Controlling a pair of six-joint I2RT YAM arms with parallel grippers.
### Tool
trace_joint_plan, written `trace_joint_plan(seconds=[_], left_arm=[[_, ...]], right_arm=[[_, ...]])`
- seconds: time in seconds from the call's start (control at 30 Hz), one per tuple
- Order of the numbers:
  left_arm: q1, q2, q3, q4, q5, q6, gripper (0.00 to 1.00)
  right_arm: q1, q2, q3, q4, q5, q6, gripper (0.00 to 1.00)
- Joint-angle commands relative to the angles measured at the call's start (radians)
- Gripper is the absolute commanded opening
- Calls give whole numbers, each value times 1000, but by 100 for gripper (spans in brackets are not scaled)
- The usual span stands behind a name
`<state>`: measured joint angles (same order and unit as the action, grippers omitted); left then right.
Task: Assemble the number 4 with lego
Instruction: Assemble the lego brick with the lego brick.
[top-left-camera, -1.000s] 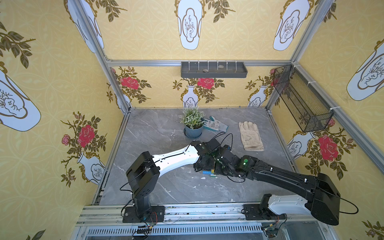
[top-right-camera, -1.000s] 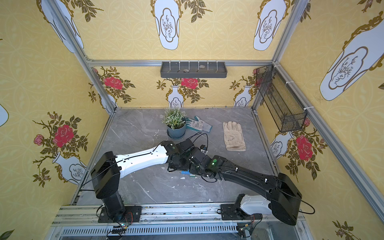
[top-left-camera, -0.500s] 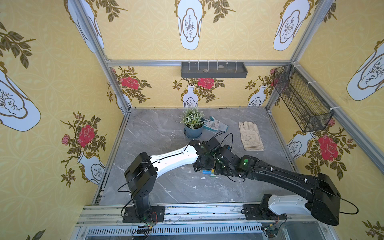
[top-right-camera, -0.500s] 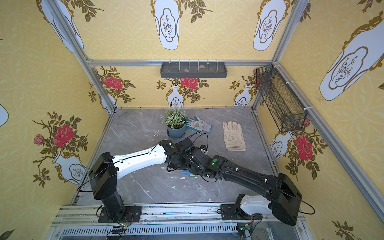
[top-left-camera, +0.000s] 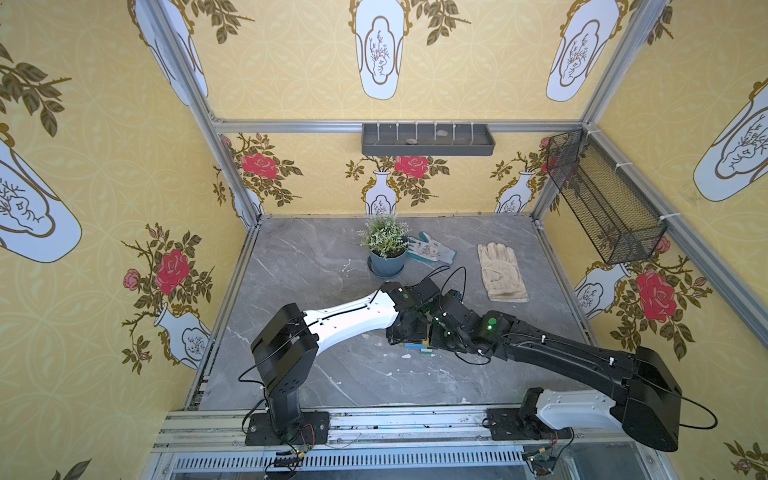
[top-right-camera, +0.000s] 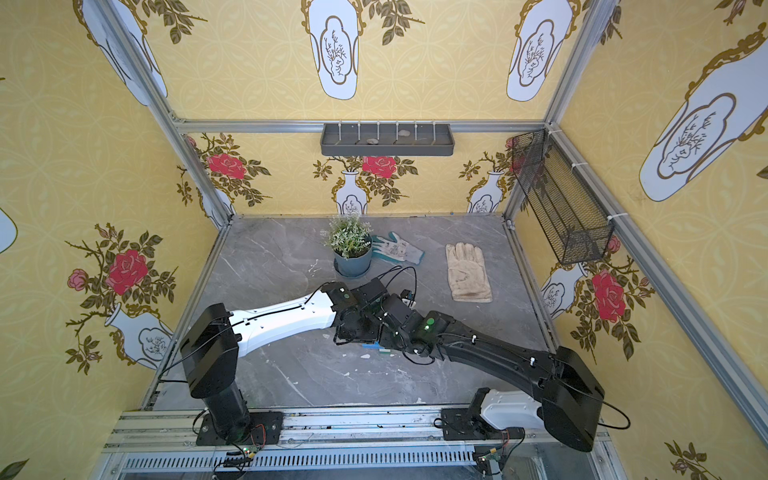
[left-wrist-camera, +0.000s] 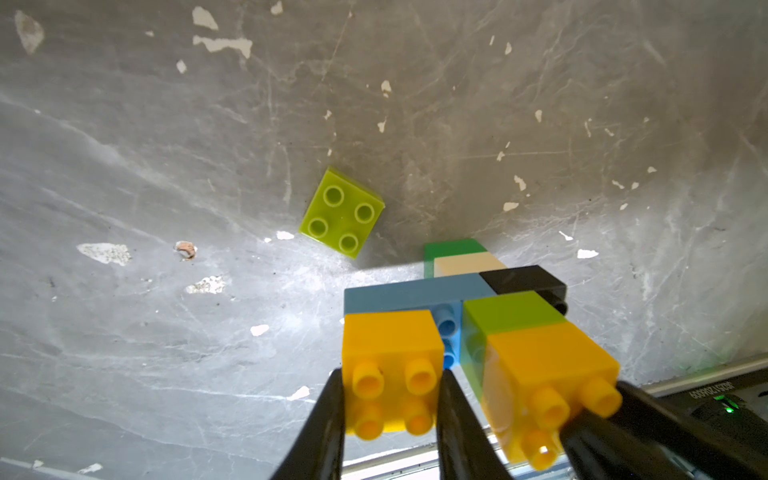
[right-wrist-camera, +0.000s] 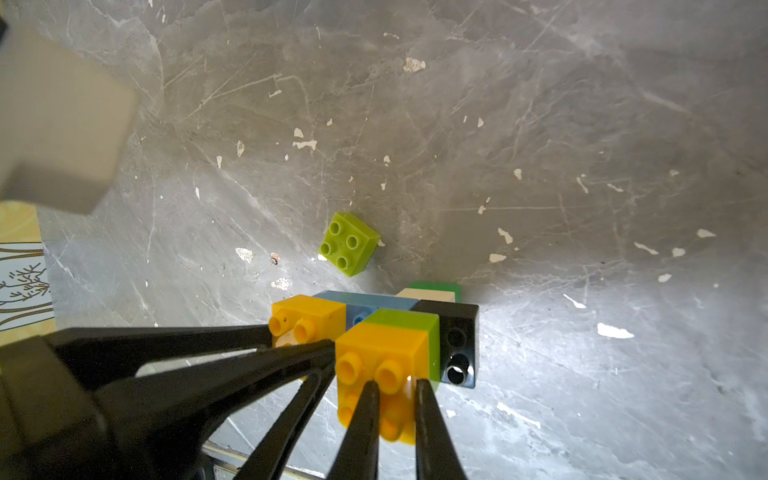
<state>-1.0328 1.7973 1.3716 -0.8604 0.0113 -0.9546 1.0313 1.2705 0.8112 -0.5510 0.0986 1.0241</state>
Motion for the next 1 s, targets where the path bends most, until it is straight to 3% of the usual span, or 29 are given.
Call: trace_joint_plan(seconds=[0.0,0.87,0.97], left_arm=[[-1,6,-11,-4,8,-9,21],[-3,11,-27,4,13,-23,21],[-2,20,-22,6,15,-24,25]], right_arm=[[-3,24,-29,-181,-10,-1,10],[-5,22,-39,-178,-11,0,8],[-5,20,-38,-183,-10,-1,8]])
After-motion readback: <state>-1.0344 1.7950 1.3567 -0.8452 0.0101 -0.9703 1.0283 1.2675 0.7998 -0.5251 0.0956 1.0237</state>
